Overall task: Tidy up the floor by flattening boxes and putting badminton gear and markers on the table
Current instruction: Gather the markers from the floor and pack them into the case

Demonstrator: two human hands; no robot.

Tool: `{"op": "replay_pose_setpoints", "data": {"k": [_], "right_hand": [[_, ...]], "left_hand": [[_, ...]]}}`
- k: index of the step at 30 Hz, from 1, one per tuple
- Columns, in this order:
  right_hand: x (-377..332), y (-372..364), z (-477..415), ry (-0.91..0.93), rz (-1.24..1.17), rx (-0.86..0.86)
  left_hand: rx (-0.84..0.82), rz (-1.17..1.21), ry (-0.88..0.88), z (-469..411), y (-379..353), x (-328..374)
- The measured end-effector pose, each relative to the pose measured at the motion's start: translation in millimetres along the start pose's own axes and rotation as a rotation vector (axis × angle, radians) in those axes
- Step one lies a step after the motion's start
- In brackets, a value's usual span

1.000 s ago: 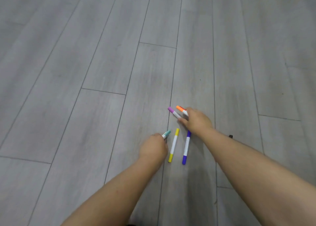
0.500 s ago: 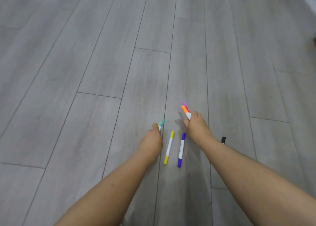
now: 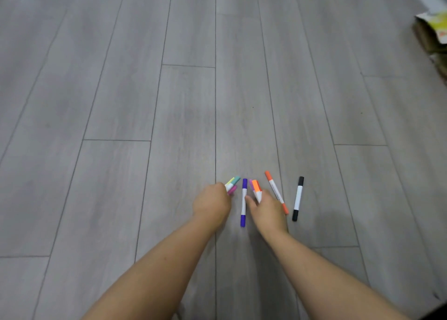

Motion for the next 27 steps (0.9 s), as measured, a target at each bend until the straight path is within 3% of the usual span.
{"op": "replay_pose_setpoints", "data": {"k": [11,17,27], "right_hand": [[-24,-13,-4,0.067,0.124,-0.067],[-18,20,-21,0.091,0.063,-0.015],[71,102,-65,-0.126,-0.123,0.216]], "left_hand": [[0.200,0.092,-0.015,-6,34,-27],[0.162,0.180,-0.028,-17,35,-5],[0.021,0.341,-0.154,-27,-6,100]]}}
Point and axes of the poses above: each hand's wrist, its own z-axis away from the middle knuckle, its own y-axis out of the back of the hand, x = y × z, the point moved 7 cm from there along -z, towards the middle knuckle, and after that the axes turned 6 degrees about -y, right-handed, at the moved point
